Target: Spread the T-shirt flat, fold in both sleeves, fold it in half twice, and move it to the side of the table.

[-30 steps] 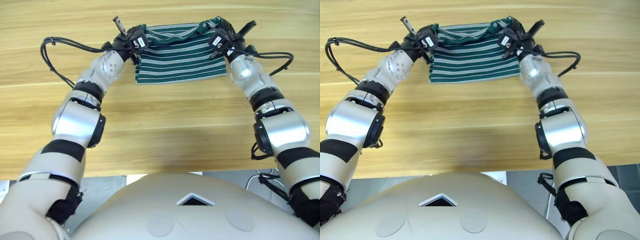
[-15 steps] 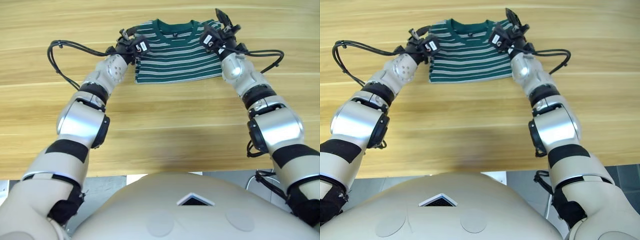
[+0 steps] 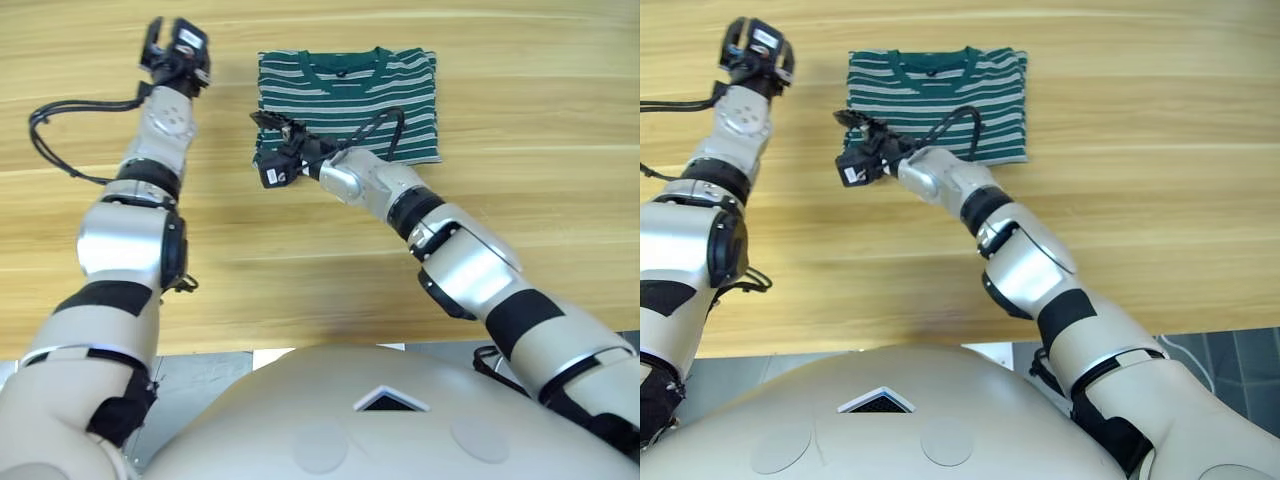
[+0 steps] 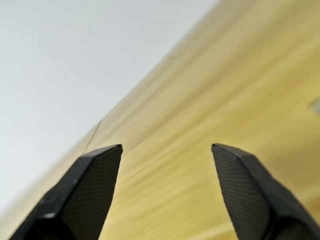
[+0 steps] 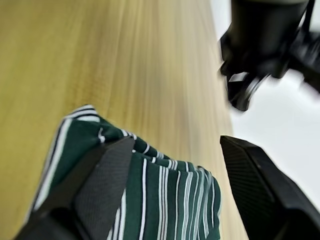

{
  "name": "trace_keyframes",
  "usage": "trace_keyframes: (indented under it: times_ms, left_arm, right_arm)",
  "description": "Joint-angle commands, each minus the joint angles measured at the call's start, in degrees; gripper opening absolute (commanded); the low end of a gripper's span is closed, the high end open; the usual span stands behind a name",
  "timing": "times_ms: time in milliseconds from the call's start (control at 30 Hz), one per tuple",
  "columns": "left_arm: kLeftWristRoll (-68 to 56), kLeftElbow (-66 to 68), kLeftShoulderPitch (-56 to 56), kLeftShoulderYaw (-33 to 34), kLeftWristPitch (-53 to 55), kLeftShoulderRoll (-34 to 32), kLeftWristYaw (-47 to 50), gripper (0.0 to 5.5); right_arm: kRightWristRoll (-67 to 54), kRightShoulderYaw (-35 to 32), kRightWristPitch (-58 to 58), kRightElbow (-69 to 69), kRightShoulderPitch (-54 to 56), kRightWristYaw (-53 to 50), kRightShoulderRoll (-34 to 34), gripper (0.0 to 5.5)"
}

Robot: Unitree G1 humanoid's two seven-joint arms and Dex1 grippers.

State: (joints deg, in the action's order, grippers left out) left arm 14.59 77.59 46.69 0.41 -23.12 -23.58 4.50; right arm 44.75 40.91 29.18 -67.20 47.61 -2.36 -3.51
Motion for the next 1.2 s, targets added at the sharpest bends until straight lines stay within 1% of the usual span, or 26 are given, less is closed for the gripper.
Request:
trace_keyframes:
  times_ms: [33, 100, 167, 200, 233, 267, 333, 400, 467, 500, 533, 600, 667, 733, 800, 867, 933, 1033, 1100, 1200]
  left_arm:
    - [-6.47, -1.76, -5.08, 5.89, -5.79, -2.63, -5.29, 3.33]
    - [-8.25, -2.69, -6.97, 7.44, -8.71, -3.21, -6.84, 3.33]
    - [-9.06, -3.52, -8.01, 8.00, -11.15, -3.05, -7.67, 3.33]
    - [-7.89, -3.88, -8.22, 6.94, -12.31, -2.80, -6.91, 3.33]
    - [-7.17, -4.25, -8.24, 6.05, -13.46, -2.10, -7.17, 3.33]
    - [-6.07, -4.52, -8.08, 4.85, -14.31, -1.51, -7.06, 3.33]
    - [-3.29, -4.89, -7.35, 1.96, -15.62, -0.10, -6.50, 3.33]
    - [-0.51, -5.43, -7.15, -1.08, -17.27, 1.13, -6.34, 3.33]
    - [5.34, -6.70, -7.62, -6.75, -20.21, 1.89, -5.26, 3.33]
    - [8.01, -7.22, -7.72, -9.29, -21.22, 2.12, -4.87, 3.33]
    - [10.42, -7.59, -7.54, -11.68, -21.80, 2.39, -4.39, 3.33]
    - [13.96, -7.93, -6.67, -15.36, -23.11, 3.23, -4.03, 3.33]
    - [17.77, -7.92, -4.89, -19.73, -25.15, 5.36, -4.89, 3.33]
    - [22.94, -7.70, -2.80, -25.53, -27.56, 8.00, -5.04, 3.33]
    - [26.01, -6.32, -0.94, -29.41, -28.12, 10.94, -6.15, 3.33]
    - [31.28, -3.96, 1.41, -34.68, -22.62, 13.45, -5.25, 3.33]
    - [35.76, -2.16, 2.85, -38.77, -16.50, 13.72, -2.54, 3.33]
    - [36.82, -0.16, 2.37, -40.35, -11.31, 11.69, -2.40, 3.33]
    - [36.95, 0.27, 0.28, -41.32, -11.12, 9.35, -3.85, 3.33]
    - [35.15, -0.72, -2.47, -40.63, -12.67, 5.78, -2.59, 3.33]
  right_arm:
    - [0.44, 2.91, 7.69, 2.43, -3.23, 7.12, 4.43, 3.19]
    - [0.01, 4.65, 13.75, 7.20, -6.03, 11.05, 8.34, 3.19]
    - [-2.50, 6.31, 20.55, 16.18, -11.01, 17.13, 14.75, 3.19]
    - [-5.57, 6.80, 23.07, 22.91, -14.81, 21.13, 19.42, 3.19]
    - [-9.45, 6.89, 24.47, 31.28, -19.52, 24.97, 25.52, 3.19]
    - [-13.27, 6.39, 24.59, 38.58, -23.70, 27.94, 30.93, 3.19]
    - [-20.29, 1.86, 22.13, 51.95, -32.94, 30.69, 42.36, 3.19]
    - [-26.26, -7.30, 18.96, 60.22, -42.53, 28.28, 52.08, 3.19]
    - [-29.54, -17.13, 16.24, 62.73, -50.03, 24.57, 57.85, 3.19]
    - [-30.24, -20.22, 15.28, 63.32, -51.99, 23.72, 58.96, 3.19]
    - [-31.47, -22.05, 14.57, 64.47, -52.64, 23.64, 58.80, 3.19]
    - [-34.11, -23.13, 14.20, 67.08, -52.15, 24.65, 56.96, 3.19]
    - [-39.72, -23.75, 14.45, 68.70, -50.11, 25.56, 54.10, 3.19]
    - [-46.80, -24.78, 13.65, 69.15, -48.00, 26.45, 50.93, 3.19]
    - [-48.97, -25.49, 11.77, 67.91, -45.52, 26.87, 47.63, 3.19]
    - [-45.24, -25.48, 10.03, 64.25, -42.68, 25.80, 43.86, 3.19]
    - [-42.19, -25.14, 9.70, 62.22, -41.75, 25.67, 41.57, 3.19]
    - [-39.29, -24.99, 10.25, 61.81, -42.54, 26.35, 39.94, 3.19]
    - [-37.73, -25.03, 10.32, 61.90, -42.92, 26.57, 39.36, 3.19]
    - [-36.10, -24.72, 9.91, 61.81, -42.98, 26.55, 38.22, 3.19]
